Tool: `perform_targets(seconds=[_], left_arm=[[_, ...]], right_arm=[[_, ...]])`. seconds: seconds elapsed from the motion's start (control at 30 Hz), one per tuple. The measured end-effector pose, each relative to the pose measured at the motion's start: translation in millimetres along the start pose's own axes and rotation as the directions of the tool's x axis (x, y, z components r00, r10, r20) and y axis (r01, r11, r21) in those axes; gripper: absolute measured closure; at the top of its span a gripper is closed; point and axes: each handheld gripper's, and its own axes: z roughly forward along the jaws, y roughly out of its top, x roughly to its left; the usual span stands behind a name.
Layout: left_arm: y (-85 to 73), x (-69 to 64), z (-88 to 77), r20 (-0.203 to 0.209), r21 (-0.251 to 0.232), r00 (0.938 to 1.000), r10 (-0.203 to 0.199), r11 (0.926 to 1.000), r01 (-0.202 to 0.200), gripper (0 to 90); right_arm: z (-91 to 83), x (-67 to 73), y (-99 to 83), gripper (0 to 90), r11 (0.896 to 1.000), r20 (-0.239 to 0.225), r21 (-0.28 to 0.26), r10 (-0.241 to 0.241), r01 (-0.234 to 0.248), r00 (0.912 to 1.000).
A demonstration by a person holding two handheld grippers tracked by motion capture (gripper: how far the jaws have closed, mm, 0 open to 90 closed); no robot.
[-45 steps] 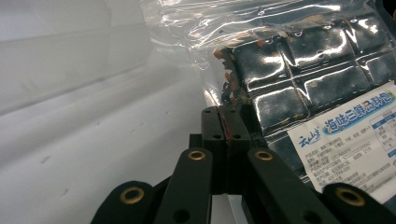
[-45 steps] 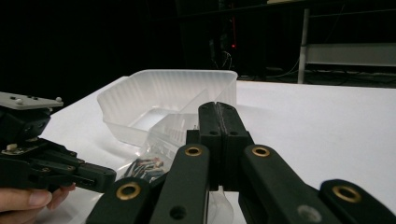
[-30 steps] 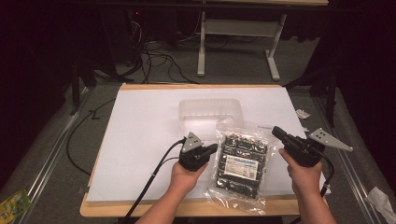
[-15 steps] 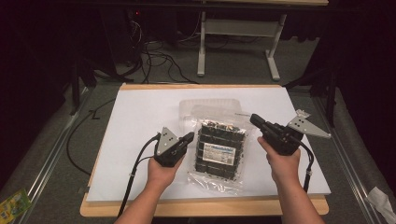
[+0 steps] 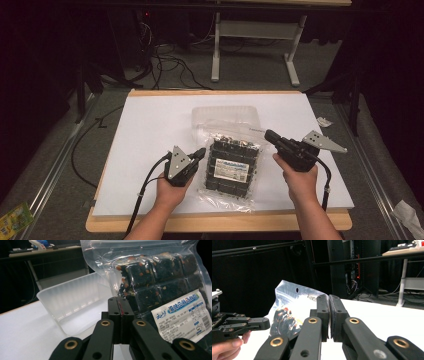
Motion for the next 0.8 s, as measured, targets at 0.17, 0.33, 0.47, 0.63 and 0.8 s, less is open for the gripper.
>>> perform_targets(seconds=[0.17,0.33,0.47,0.63,0.8], left_arm=[[-2.0,-2.5,-1.1,-0.007,-0.008,0.9998,0.020,0.9998,-0.020,90.0],[-3.4,-5.7,-1.4,-0.014,-0.009,0.9987,0.050,0.9987,-0.050,90.0],[-4.1,-6.3,0.0,-0.019,-0.003,0.9979,0.061,0.9981,-0.061,90.0],[-6.1,-9.5,2.0,-0.020,0.013,0.9956,0.091,0.9957,-0.091,90.0],[-6.4,-12.0,3.9,-0.011,0.017,0.9952,0.097,0.9952,-0.097,90.0]], right_arm=[[-0.1,-1.4,-1.1,82.7,1.000,-0.002,0.004,0.007,-0.007,1.0000],[2.4,-6.1,-1.5,60.2,0.999,-0.016,0.016,0.034,-0.034,0.9993],[9.6,-13.3,-5.2,30.3,0.995,-0.006,0.059,0.082,-0.082,0.9966],[17.4,-23.7,-18.3,19.1,0.983,0.015,0.120,0.139,-0.139,0.9902],[24.5,-31.6,-36.5,18.7,0.964,0.038,0.207,0.162,-0.167,0.9860]])
